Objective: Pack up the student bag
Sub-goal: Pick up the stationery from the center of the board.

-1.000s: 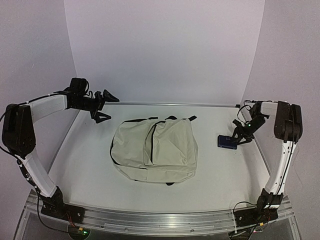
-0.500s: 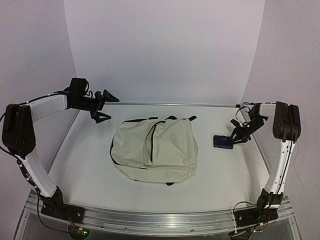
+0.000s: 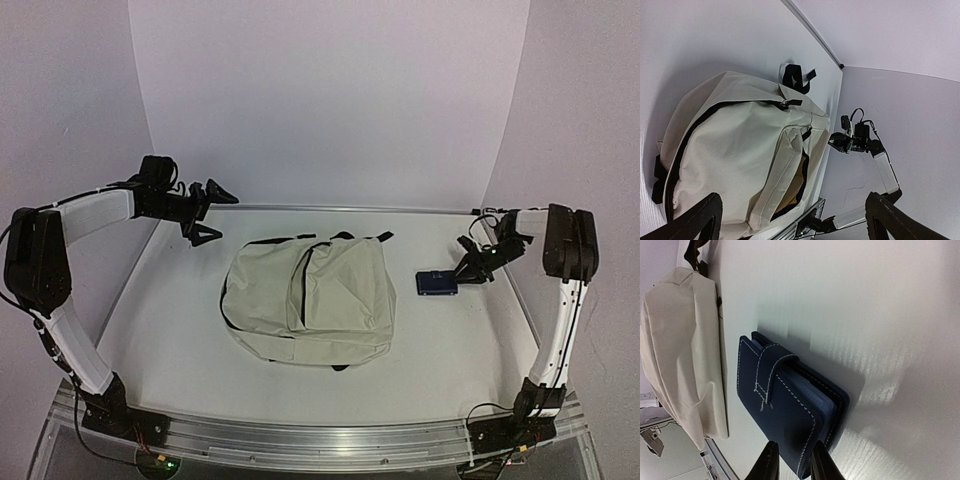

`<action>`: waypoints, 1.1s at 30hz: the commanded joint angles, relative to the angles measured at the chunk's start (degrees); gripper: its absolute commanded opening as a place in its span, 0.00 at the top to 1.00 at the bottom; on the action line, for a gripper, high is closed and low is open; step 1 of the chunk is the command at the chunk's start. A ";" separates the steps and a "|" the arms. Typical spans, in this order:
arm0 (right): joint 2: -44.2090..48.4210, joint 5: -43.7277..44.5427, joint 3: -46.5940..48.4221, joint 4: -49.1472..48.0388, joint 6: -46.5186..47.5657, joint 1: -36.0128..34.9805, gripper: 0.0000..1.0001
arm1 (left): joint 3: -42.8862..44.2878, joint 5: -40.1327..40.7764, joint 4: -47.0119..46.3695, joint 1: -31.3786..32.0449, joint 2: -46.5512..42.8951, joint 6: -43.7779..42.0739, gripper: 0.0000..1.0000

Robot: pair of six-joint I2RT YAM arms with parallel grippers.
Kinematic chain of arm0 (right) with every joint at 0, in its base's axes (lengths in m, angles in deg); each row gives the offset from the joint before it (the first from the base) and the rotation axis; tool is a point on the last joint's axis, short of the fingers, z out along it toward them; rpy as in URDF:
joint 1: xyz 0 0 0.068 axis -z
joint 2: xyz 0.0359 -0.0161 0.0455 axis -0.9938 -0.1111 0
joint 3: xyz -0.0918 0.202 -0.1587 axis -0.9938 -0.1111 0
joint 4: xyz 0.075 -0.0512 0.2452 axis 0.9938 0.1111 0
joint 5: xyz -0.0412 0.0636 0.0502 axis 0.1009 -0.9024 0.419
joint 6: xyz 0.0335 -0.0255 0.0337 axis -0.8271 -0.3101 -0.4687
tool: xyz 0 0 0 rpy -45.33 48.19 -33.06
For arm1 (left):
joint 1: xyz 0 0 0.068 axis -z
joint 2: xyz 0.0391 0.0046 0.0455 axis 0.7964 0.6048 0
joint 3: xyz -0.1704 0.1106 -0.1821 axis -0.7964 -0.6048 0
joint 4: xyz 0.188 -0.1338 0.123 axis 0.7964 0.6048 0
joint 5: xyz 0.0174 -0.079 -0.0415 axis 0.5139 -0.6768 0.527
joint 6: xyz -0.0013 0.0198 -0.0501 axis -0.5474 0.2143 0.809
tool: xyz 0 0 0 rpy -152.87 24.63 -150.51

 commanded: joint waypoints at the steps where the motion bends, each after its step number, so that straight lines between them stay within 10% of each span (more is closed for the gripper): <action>1: -0.56 -3.05 -1.42 -1.00 -1.32 -2.43 0.78 | 1.23 0.83 -1.29 0.19 0.07 0.01 0.00; 9: -1.15 -4.78 -2.07 -3.84 -4.23 -5.28 0.76 | 0.65 0.98 -1.07 0.16 -0.27 0.02 0.00; 15: 0.43 -4.71 -1.99 -4.06 -5.51 -6.29 1.00 | 0.76 1.03 -0.87 0.23 -0.08 -0.19 0.00; 33: 26.12 -1.46 0.51 2.75 -8.81 -6.64 1.00 | 12.78 -0.93 10.01 0.35 0.01 -8.88 0.00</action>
